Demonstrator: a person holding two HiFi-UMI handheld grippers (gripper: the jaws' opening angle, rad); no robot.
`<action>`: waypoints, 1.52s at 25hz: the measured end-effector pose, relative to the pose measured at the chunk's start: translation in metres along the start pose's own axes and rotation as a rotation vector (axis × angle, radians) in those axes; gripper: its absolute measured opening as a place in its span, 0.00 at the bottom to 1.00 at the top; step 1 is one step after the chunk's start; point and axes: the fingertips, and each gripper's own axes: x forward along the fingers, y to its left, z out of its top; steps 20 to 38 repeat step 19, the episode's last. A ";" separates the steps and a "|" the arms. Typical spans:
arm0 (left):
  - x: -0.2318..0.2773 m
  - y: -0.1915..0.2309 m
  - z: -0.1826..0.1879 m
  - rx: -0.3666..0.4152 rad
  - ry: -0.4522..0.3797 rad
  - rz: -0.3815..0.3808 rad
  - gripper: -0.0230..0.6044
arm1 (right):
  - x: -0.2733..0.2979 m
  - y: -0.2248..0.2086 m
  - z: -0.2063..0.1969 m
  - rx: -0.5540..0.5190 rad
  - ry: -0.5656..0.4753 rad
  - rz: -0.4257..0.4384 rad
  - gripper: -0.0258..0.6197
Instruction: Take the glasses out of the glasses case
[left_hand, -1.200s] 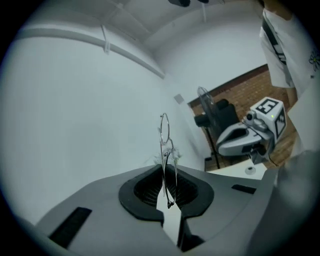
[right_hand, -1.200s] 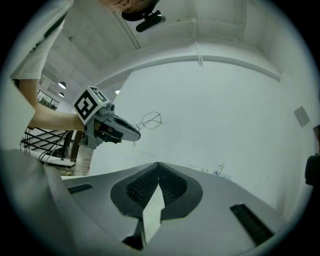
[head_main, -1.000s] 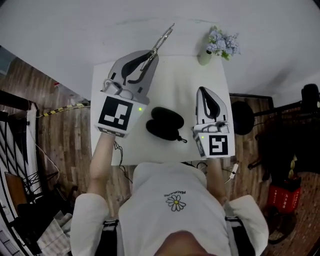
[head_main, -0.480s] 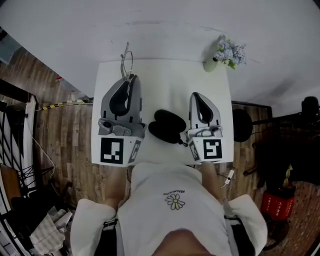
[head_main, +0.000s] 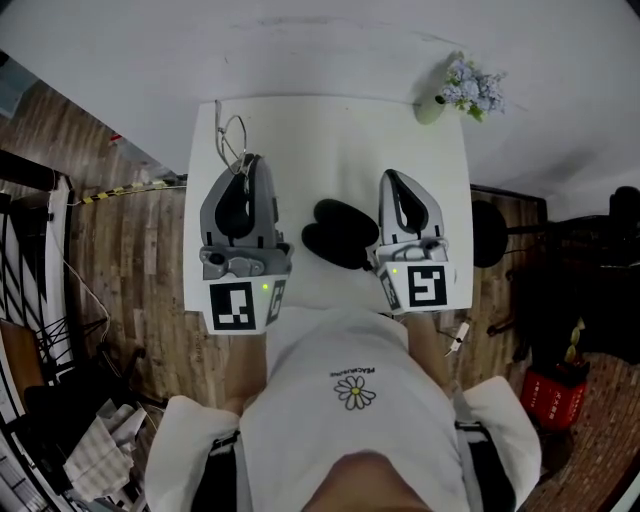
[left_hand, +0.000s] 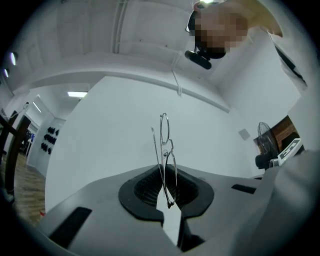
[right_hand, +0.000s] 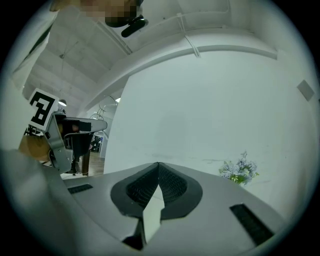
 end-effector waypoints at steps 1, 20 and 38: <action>0.000 0.000 0.000 0.004 -0.003 0.000 0.09 | -0.001 0.001 0.000 0.001 0.002 0.000 0.05; -0.004 -0.005 0.011 0.052 -0.066 0.000 0.10 | -0.010 -0.001 -0.005 0.006 0.017 -0.027 0.05; -0.004 -0.005 0.011 0.052 -0.066 0.000 0.10 | -0.010 -0.001 -0.005 0.006 0.017 -0.027 0.05</action>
